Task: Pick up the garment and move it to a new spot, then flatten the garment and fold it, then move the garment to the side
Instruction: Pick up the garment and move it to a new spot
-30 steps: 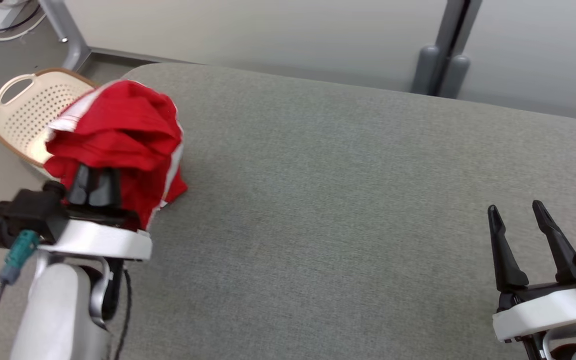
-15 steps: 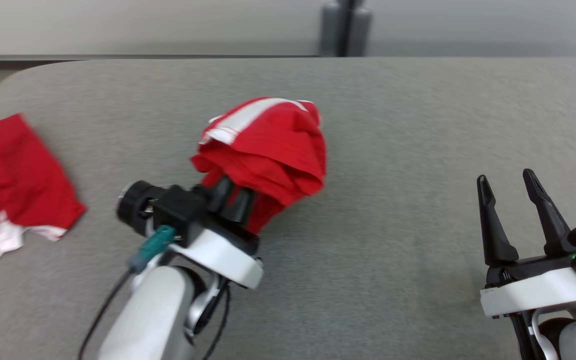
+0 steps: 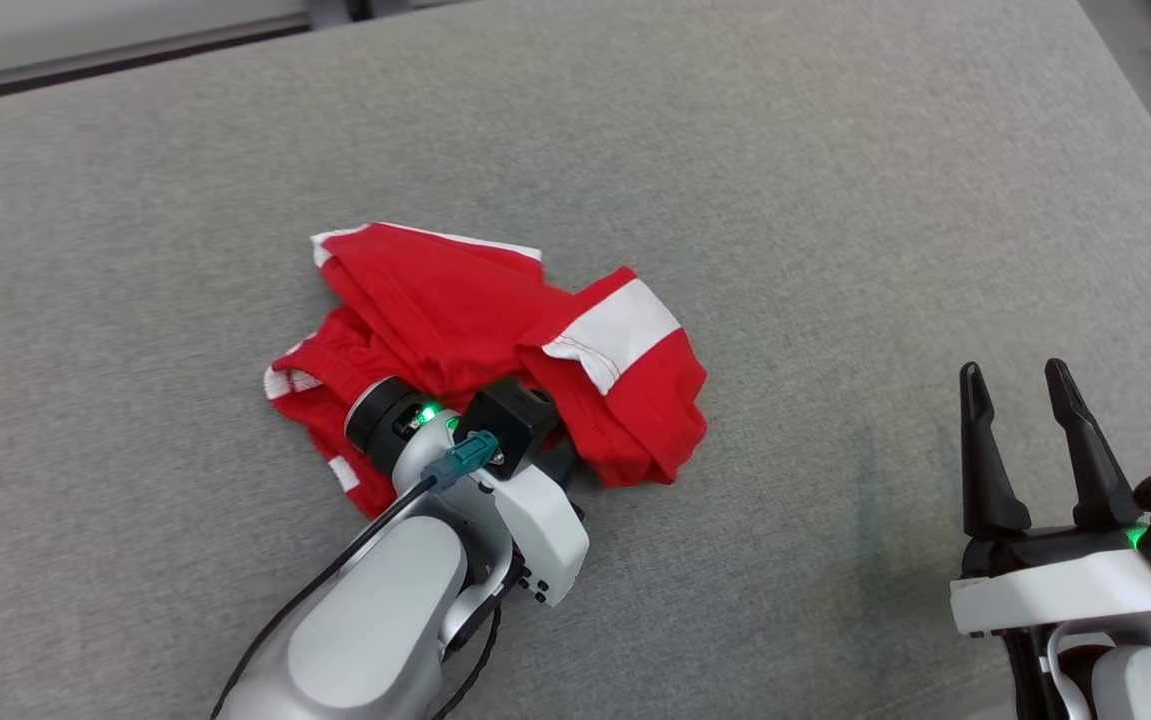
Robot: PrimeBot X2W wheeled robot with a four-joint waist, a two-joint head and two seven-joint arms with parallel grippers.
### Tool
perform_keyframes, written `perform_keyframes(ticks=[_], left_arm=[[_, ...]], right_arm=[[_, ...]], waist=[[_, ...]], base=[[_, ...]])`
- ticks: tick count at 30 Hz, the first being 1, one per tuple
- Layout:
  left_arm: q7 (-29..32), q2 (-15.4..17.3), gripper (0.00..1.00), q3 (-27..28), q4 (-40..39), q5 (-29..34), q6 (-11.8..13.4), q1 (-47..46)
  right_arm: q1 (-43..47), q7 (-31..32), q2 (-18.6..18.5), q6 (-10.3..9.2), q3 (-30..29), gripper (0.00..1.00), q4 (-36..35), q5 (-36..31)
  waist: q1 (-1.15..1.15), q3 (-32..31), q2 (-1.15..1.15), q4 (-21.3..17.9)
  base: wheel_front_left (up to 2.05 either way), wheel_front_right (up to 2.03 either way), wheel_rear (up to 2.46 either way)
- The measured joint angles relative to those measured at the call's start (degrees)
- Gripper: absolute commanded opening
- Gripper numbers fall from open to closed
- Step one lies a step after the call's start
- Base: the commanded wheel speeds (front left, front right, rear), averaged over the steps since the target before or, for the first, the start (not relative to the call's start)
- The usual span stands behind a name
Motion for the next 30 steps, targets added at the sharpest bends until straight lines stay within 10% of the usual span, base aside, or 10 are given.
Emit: perform_keyframes(ticks=[3, 4, 5, 14, 30], left_arm=[[-1.30, 0.34, 0.00, -1.41, 1.75, -0.65, 0.00, -1.15], [-1.90, 0.45, 0.38, -1.49, 2.15, -0.66, 0.00, -1.36], [-2.36, 0.46, 1.00, -1.53, 2.34, -0.68, 0.00, -1.43], [-6.80, 1.59, 1.00, 0.43, -2.82, -2.21, 2.54, 1.39], [-9.32, 10.12, 1.00, 21.31, -11.07, -10.82, 12.65, 16.64]], right_arm=[[-0.59, -0.68, 0.03, 0.00, -0.21, 1.00, 0.91, 0.81], [-0.87, -1.05, 0.04, 0.01, -0.27, 1.00, 1.15, 0.82], [-1.08, -1.07, 0.04, 0.00, -0.38, 1.00, 1.33, 0.81], [-0.91, -0.29, 0.12, 0.00, -1.32, 1.00, 1.44, -1.14], [4.34, 5.20, -0.20, 0.01, -3.63, 1.00, -3.93, -4.02]], waist=[[0.00, 1.51, 0.00, -1.31], [0.00, 1.71, 0.00, -1.43], [0.00, 1.68, 0.00, -1.34], [0.00, -2.51, 0.00, 3.04], [0.00, -11.58, 0.00, 14.04]], base=[[0.00, 0.00, 0.00], [0.00, 0.00, 0.00], [0.00, 0.00, 0.00], [0.00, 0.00, 0.00], [0.00, 0.00, 0.00]])
